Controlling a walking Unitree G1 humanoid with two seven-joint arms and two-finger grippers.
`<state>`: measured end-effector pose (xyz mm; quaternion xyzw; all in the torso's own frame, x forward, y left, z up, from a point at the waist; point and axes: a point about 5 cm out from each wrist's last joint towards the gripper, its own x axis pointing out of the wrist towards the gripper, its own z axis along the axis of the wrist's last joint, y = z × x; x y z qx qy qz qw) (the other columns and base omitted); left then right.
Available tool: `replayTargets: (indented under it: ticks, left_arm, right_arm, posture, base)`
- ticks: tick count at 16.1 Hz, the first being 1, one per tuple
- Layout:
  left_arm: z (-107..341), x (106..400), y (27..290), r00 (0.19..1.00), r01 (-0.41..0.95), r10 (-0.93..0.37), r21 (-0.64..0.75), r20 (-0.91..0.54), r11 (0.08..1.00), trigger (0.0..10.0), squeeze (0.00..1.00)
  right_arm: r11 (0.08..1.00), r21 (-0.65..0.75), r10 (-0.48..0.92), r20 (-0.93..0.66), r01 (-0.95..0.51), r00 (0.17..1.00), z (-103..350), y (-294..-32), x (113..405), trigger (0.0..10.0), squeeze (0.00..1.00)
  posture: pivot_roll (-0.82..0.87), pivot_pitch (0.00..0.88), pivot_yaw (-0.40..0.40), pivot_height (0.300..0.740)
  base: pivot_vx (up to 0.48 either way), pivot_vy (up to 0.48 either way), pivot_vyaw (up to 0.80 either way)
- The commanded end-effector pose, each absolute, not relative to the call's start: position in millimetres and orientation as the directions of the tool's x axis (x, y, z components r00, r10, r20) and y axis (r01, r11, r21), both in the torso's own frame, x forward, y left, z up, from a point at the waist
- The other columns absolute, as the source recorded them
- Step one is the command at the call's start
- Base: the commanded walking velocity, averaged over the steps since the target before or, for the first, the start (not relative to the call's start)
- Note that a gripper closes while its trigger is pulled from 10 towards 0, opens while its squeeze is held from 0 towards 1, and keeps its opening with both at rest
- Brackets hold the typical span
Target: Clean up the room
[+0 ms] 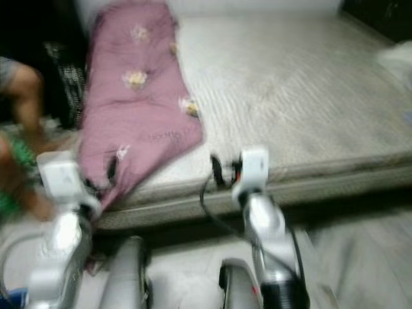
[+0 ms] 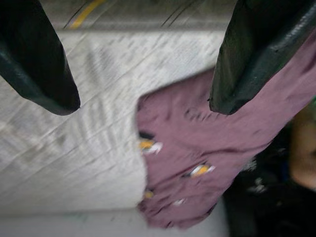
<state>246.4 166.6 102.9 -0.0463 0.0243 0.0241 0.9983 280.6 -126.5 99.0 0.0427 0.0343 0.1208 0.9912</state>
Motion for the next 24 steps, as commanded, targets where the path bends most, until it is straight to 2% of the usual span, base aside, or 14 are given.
replayTargets:
  ticks: [1,3,8,11,20,24]
  left_arm:
    - [115.4,251.3,167.4,1.0,-0.031,0.031,-0.085,0.004,0.996,10.0,0.0]
    - [116.3,251.9,166.8,1.0,-0.018,0.019,-0.092,0.012,0.996,10.0,0.0]
    - [116.5,253.1,165.8,1.0,-0.001,0.003,-0.102,0.017,0.995,10.0,0.0]
    - [116.3,253.3,165.8,1.0,0.003,-0.001,-0.105,0.017,0.994,10.0,0.0]
    - [114.4,254.8,164.2,1.0,0.012,-0.012,-0.106,-0.001,0.994,10.0,0.0]
    - [111.4,255.4,165.1,1.0,-0.013,0.01,-0.133,-0.025,0.991,10.0,0.0]
  right_arm:
    - [0.96,0.087,0.271,-0.031,-0.267,0.962,105.2,-121.4,282.6,10.0,0.0]
    - [0.957,0.083,0.279,-0.026,-0.276,0.96,106.1,-119.8,282.3,10.0,0.0]
    - [0.954,0.09,0.29,-0.023,-0.287,0.957,106.2,-119.6,283.5,10.0,0.0]
    - [0.953,0.089,0.294,-0.022,-0.291,0.956,106.0,-119.3,283.6,10.0,0.0]
    - [0.958,0.09,0.276,-0.035,-0.272,0.961,104.2,-120.9,284.7,10.0,0.0]
    - [0.959,0.098,0.269,-0.042,-0.264,0.962,102.9,-122.5,282.7,10.0,0.0]
  posture:
    - [-0.01,0.07,0.002,0.611]
    - [-0.01,0.07,0.0,0.611]
    - [-0.01,0.071,0.001,0.611]
    - [-0.01,0.072,0.002,0.611]
    - [-0.02,0.072,0.001,0.611]
    - [-0.02,0.075,0.001,0.601]
  base:
    - [0.0,0.0,0.0]
    - [0.0,0.0,0.68]
    - [0.353,0.0,0.08]
    - [0.369,0.0,0.53]
    - [0.327,0.0,0.0]
    - [0.13,0.0,0.0]
